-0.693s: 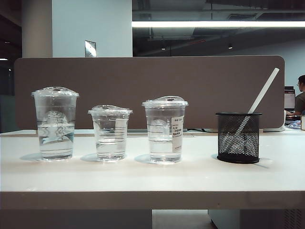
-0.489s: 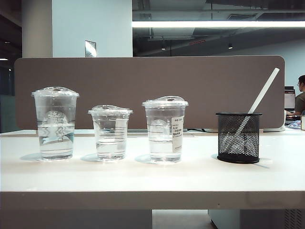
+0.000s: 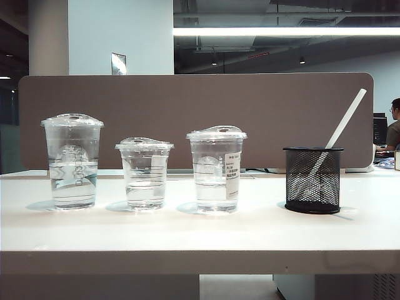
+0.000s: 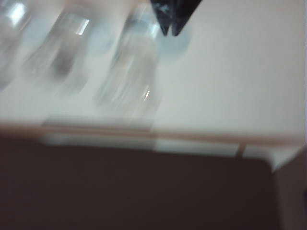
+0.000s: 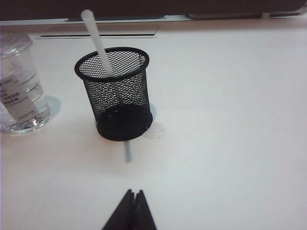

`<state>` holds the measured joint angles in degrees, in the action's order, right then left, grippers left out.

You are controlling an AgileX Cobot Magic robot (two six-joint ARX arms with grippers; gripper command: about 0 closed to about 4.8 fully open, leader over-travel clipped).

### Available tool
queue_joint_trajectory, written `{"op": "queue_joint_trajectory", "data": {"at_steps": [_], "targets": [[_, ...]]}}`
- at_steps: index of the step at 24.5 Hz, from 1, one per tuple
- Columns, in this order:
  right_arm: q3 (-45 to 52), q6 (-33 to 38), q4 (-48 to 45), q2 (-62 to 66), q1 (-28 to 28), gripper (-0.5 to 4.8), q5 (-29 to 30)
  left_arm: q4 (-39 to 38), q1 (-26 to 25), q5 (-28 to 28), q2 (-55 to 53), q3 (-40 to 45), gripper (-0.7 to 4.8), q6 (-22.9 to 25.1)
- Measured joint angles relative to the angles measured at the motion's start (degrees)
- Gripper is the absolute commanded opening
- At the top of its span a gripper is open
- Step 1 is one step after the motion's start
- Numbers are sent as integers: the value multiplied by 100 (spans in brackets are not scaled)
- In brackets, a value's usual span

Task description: Pick up the straw and insert it into the medium coffee cup.

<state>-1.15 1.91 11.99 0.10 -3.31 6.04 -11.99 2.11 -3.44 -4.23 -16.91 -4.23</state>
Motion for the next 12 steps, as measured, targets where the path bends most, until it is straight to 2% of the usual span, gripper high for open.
{"op": "queue_joint_trajectory", "data": {"at_steps": [2, 3, 5, 8, 10, 12], "targets": [[0, 0, 0, 0, 0, -8, 2, -153, 236, -645, -271, -1099, -4, -98], [0, 0, 0, 0, 0, -8, 2, -680, 409, -1038, -411, -1834, -4, -103], [0, 0, 0, 0, 0, -8, 2, -1554, 638, -1377, -481, -2627, -4, -50], [0, 0, 0, 0, 0, -8, 2, -2973, 957, -1547, -531, -3539, -4, 109], [0, 0, 0, 0, 0, -8, 2, -4325, 1095, -1558, -494, -4238, -4, 455], [0, 0, 0, 0, 0, -8, 2, -4852, 1093, -1561, -472, -4503, -4, 529]]}}
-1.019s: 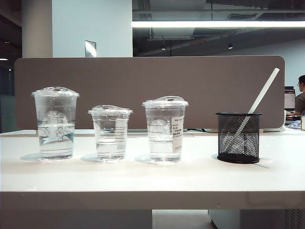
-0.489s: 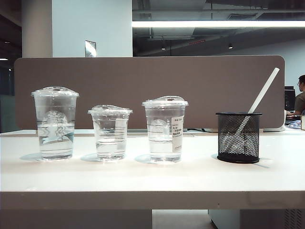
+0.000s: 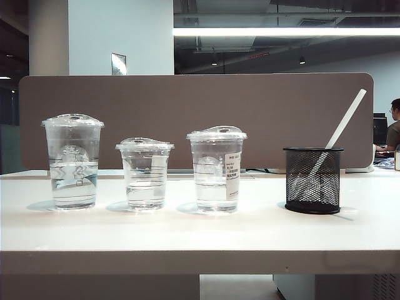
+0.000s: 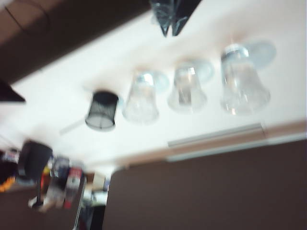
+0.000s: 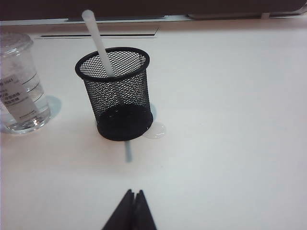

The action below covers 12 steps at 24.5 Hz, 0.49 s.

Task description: Pick up the straw and insert it into the medium coffee cup.

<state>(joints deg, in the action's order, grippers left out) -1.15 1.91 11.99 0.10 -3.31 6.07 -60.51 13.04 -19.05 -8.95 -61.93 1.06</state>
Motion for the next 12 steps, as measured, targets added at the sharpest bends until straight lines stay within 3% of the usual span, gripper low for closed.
{"op": "queue_joint_trajectory", "data": {"at_steps": [4, 12], "targets": [[0, 0, -2, 0, 2, -8, 0, -651, 0, -4, 92, -173, -4, 28], [0, 0, 0, 0, 2, -8, 0, -708, 0, -2, 98, -168, -4, 42]]}}
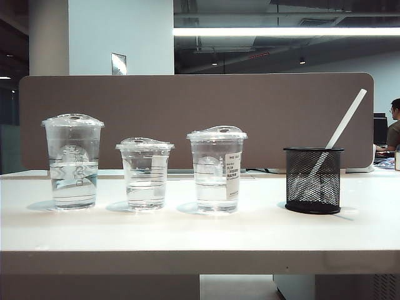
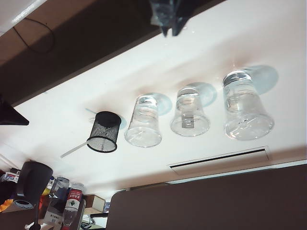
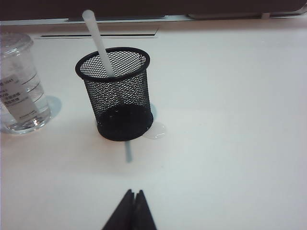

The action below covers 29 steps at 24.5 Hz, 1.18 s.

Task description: Pick up the straw and insert it into the medium coffee cup.

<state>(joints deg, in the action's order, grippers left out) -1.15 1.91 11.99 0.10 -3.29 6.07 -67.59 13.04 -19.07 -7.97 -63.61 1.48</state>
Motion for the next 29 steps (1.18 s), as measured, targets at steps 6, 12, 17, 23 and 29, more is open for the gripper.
{"op": "queue_joint_trajectory", "data": {"at_steps": [6, 12, 17, 23, 29], "targets": [[0, 0, 0, 0, 0, -8, 0, 0, 0, 0, 0, 0, -4, 0], [0, 0, 0, 0, -2, -8, 4, 0, 0, 0, 0, 0, -4, 0], [0, 0, -4, 0, -4, -9, 2, 0, 0, 0, 0, 0, -4, 0], [-708, -2, -109, 2, -13, -9, -616, 0, -2, -2, 0, 0, -4, 0], [-2450, -1287, -691, 236, -13, -8, -1322, 0, -2, 0, 0, 0, -4, 0]]}}
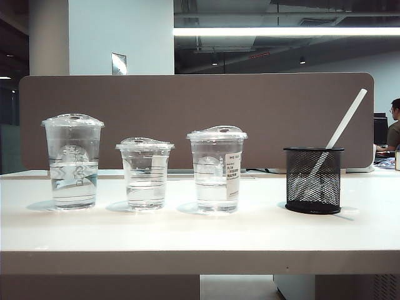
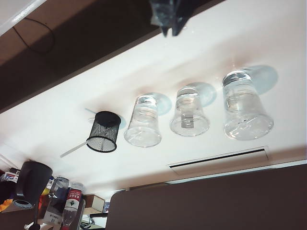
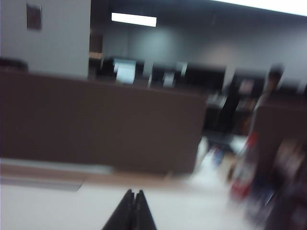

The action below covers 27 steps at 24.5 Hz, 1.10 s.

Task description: Pick up the straw and insert it into the medium coffee cup.

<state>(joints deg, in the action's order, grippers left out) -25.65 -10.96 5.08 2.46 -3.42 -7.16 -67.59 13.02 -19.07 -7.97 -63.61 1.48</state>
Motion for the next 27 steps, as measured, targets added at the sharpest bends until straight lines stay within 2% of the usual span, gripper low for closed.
{"op": "queue_joint_trajectory", "data": {"at_steps": [2, 5, 6, 12, 16, 18, 22, 24, 27], "targets": [[-616, -411, -92, 319, 0, -8, -72, 0, 0, -2, -2, 0, -4, 0], [-1410, -560, -105, 857, 0, -8, -299, 0, 0, 0, -2, 0, -4, 2], [-1993, -605, -197, 1405, 0, -8, -323, 0, 0, -2, -2, 0, -4, 0], [-3930, -1414, -1036, 3390, 0, -7, -321, 0, 0, -2, -2, 0, -4, 0], [-5285, -1543, -1156, 4909, 66, -6, -348, 0, 0, -2, -2, -2, -4, 2], [-6192, -1399, -933, 6262, 297, -6, -387, 0, 0, 0, 0, -2, -4, 2], [-6188, -734, -667, 7132, 321, -6, -422, 0, 0, -2, -2, -2, -4, 0], [-6078, -595, -195, 7646, 411, -5, -420, 0, 0, -2, -2, 0, -4, 2], [-5125, -448, -227, 7801, 511, -5, -448, 0, 0, -2, -2, 0, -4, 2]]}}
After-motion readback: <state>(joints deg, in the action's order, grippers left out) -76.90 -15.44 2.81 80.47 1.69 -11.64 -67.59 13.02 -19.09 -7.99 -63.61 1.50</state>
